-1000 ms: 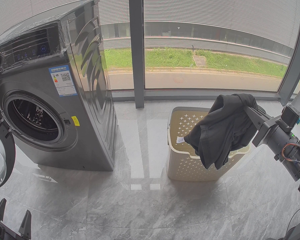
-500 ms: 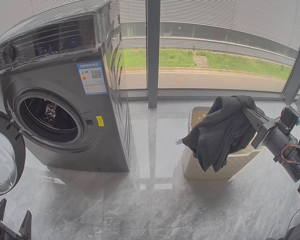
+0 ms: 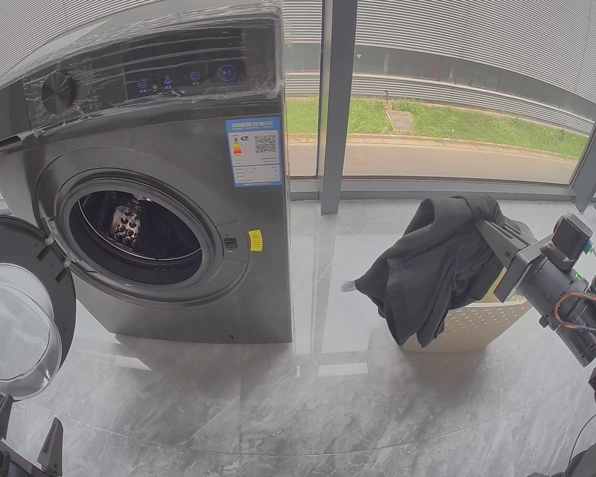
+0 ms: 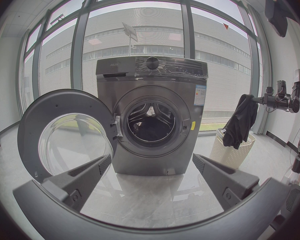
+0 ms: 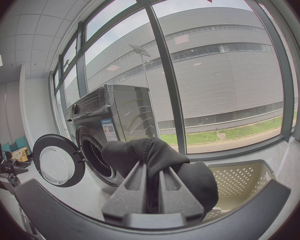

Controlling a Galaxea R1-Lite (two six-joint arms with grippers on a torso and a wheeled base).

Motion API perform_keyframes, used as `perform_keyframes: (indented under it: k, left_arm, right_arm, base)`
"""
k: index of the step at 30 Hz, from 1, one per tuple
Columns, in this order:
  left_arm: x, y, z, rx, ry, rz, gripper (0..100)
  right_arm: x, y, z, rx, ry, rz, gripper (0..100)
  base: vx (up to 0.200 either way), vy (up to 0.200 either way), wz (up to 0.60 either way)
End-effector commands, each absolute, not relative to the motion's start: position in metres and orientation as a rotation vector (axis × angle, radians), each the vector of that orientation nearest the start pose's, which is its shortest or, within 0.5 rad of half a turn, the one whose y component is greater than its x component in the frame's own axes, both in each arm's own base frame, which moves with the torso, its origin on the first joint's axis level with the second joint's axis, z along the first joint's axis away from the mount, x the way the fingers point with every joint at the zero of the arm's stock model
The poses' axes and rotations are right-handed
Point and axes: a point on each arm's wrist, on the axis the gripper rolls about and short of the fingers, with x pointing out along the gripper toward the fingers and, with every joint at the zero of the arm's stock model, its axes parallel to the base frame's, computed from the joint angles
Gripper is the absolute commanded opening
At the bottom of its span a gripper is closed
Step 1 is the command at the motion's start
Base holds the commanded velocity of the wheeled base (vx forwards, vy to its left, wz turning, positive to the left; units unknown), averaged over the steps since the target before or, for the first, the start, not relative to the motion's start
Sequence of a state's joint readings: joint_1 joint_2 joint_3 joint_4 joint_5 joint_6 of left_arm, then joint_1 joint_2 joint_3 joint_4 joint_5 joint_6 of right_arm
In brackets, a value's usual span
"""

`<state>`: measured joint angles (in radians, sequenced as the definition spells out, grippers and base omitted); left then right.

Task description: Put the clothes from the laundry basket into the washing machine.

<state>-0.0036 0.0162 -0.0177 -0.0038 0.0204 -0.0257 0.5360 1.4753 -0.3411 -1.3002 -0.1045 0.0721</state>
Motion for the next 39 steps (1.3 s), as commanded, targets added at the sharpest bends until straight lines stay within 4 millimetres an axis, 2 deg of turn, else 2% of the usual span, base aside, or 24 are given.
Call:
perform_keyframes:
  k: [1, 4, 13, 22, 39]
  left_arm:
    - [-0.0229, 0.0005, 0.0764, -0.026, -0.006, 0.017, 100]
    - [-0.0229, 0.0006, 0.0764, -0.023, -0.006, 0.018, 100]
    - [-0.0229, 0.0006, 0.0764, -0.029, -0.006, 0.018, 100]
    - [-0.0229, 0.0006, 0.0764, -0.028, -0.006, 0.018, 100]
    - [-0.0229, 0.0005, 0.0764, -0.028, -0.006, 0.017, 100]
  right_arm:
    - [0.1886, 0.1115, 0.1845, 0.12, -0.126, 0.445, 0]
    - [0.189, 0.1129, 0.1833, 0.119, -0.121, 0.449, 0]
    - [0.1862, 0.1159, 0.1843, 0.122, -0.125, 0.466, 0]
    - [0.1856, 0.1159, 0.1803, 0.116, -0.109, 0.467, 0]
    - [0.1846, 0.1157, 0.1785, 0.112, -0.101, 0.47, 0]
  base:
    - [0.0, 0.2, 0.0]
    - [0.0, 0.2, 0.0]
    - [0.0, 0.0, 0.0]
    - [-0.2, 0.0, 0.0]
    - [0.0, 0.0, 0.0]
